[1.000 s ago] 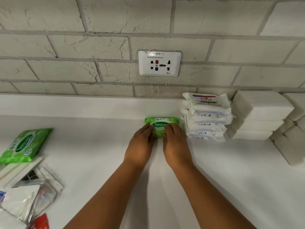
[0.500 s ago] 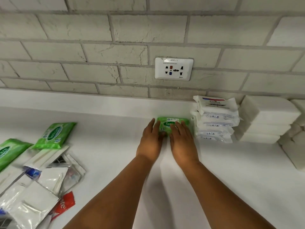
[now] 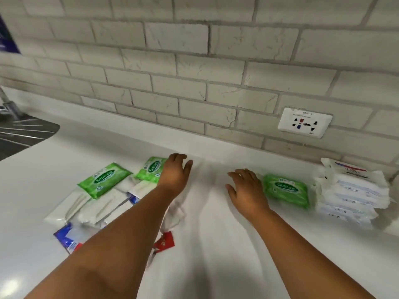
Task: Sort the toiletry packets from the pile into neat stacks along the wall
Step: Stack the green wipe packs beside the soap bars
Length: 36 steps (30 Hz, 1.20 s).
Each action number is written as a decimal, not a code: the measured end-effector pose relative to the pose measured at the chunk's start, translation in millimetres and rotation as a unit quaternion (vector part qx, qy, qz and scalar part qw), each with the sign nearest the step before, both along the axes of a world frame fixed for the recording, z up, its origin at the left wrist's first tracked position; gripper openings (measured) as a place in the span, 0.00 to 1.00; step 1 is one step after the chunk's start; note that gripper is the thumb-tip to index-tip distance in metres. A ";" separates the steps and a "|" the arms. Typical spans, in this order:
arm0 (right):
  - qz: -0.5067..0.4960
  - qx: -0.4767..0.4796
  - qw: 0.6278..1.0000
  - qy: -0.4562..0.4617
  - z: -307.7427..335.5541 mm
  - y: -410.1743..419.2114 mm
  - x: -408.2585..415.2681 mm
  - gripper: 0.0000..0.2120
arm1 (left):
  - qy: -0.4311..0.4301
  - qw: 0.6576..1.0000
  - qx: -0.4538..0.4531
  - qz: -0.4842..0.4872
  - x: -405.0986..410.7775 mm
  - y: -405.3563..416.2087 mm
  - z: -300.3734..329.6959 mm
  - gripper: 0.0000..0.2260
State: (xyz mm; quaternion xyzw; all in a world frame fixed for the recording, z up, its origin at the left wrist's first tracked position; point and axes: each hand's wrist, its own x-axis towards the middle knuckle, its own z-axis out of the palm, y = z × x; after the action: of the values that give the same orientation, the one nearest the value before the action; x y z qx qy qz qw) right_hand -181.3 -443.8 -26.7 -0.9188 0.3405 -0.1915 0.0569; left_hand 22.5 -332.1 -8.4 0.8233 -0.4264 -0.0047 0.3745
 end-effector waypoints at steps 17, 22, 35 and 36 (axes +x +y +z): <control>-0.087 0.328 0.941 0.000 2.8 54.0 242.1 0.17 | -0.033 0.951 0.304 0.050 171.5 48.1 -20.4 0.24; -0.147 0.396 0.905 -0.047 -1.7 52.5 257.3 0.15 | 0.023 0.971 0.236 0.033 175.1 44.6 -27.6 0.16; -0.138 0.620 0.662 -0.399 21.4 53.2 186.1 0.17 | 0.404 0.894 -0.033 -0.190 147.0 37.5 25.2 0.06; -0.137 0.629 0.641 -0.418 22.5 50.5 172.5 0.19 | 0.413 0.887 -0.025 -0.207 139.3 36.5 30.0 0.06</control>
State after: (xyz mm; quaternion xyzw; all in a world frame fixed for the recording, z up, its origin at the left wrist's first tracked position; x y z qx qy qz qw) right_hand -8.8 -393.2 -4.2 -0.4267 0.4405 -0.3005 0.7305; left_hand 161.8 -295.5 21.6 0.6309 -0.3938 -0.4107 0.5275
